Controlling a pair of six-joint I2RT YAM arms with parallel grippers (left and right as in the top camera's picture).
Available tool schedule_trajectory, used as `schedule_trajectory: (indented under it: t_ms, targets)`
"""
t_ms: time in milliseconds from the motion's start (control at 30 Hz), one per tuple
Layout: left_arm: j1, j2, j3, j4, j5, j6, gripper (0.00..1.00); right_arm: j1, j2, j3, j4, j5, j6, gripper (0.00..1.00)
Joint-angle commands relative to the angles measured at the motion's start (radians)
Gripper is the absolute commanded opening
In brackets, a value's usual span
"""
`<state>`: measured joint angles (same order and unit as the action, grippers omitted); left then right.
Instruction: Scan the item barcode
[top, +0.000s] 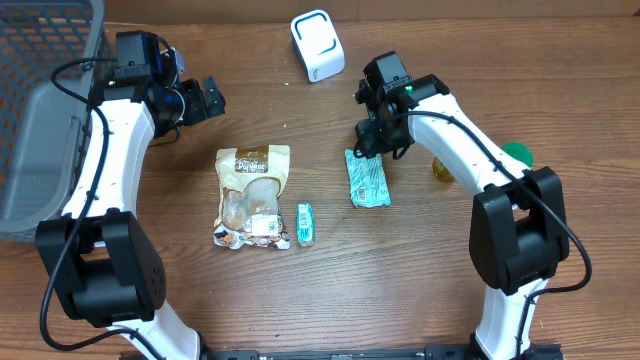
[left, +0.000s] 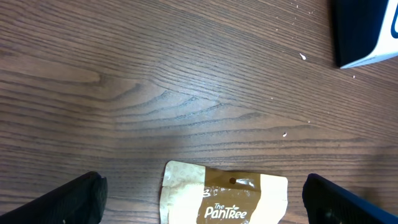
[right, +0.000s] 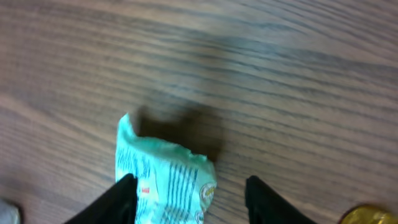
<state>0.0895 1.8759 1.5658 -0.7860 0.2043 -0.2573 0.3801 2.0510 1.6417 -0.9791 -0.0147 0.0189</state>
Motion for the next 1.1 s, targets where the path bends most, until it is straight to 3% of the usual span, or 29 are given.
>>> schedule_trajectory:
  t_ms: [0,300,700,1067]
  targets:
    - [0.0,-0.005,0.008,0.0,-0.005,0.011,1.0,0.011,-0.01,-0.005,0.006,0.035,0.248,0.49]
    - [0.0,-0.005,0.008,0.0,-0.005,0.011,1.0,0.106,0.015,-0.005,0.002,-0.035,0.306,0.33]
    - [0.0,-0.005,0.008,0.0,-0.005,0.011,1.0,0.222,0.053,-0.057,0.004,-0.031,0.379,0.29]
    - [0.0,-0.005,0.008,0.0,-0.005,0.011,1.0,0.166,0.053,-0.148,-0.013,0.135,0.378,0.29]
